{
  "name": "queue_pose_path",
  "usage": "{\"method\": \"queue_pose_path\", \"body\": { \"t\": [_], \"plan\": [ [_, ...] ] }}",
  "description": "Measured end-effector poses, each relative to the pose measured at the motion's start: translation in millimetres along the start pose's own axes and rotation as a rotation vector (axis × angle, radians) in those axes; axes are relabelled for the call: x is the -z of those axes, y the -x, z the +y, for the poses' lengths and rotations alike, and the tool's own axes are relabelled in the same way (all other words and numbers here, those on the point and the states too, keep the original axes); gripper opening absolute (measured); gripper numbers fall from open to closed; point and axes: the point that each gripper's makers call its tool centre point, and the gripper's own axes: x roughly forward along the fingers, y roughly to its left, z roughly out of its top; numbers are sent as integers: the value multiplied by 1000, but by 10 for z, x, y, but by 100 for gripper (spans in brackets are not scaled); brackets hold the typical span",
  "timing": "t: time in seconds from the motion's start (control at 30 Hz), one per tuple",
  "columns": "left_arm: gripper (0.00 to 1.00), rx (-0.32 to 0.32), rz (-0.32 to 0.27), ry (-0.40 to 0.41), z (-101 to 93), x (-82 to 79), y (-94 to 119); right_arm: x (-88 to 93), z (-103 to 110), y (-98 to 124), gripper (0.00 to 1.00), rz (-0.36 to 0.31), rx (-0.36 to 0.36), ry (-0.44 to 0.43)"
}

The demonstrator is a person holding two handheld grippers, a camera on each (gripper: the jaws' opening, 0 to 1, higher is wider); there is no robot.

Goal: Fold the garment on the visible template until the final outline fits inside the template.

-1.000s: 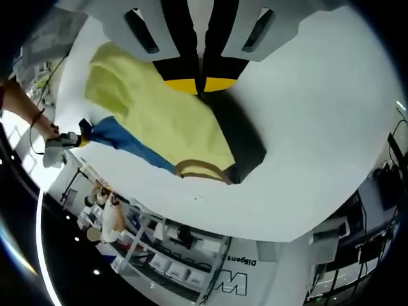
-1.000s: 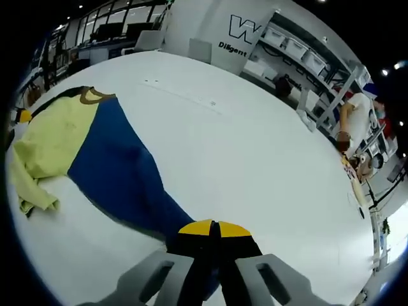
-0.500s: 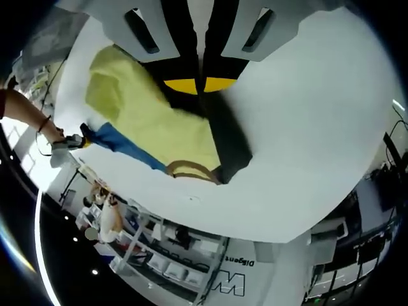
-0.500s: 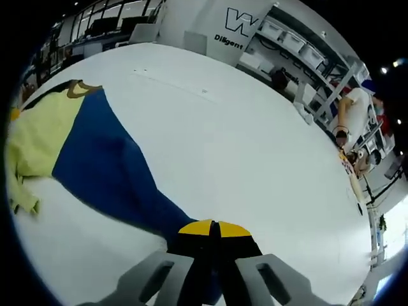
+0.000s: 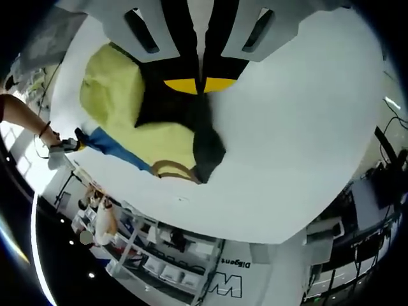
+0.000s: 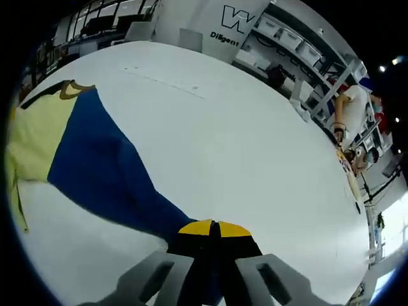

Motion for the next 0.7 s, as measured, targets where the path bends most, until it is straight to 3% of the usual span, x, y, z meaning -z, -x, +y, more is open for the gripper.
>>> {"method": "queue_pose_path", "body": {
  "t": [0.7],
  "plan": [
    [0,-141,26,-40,689,-175,86,102,-53,-87,0,42,16,29]
  ]
}}
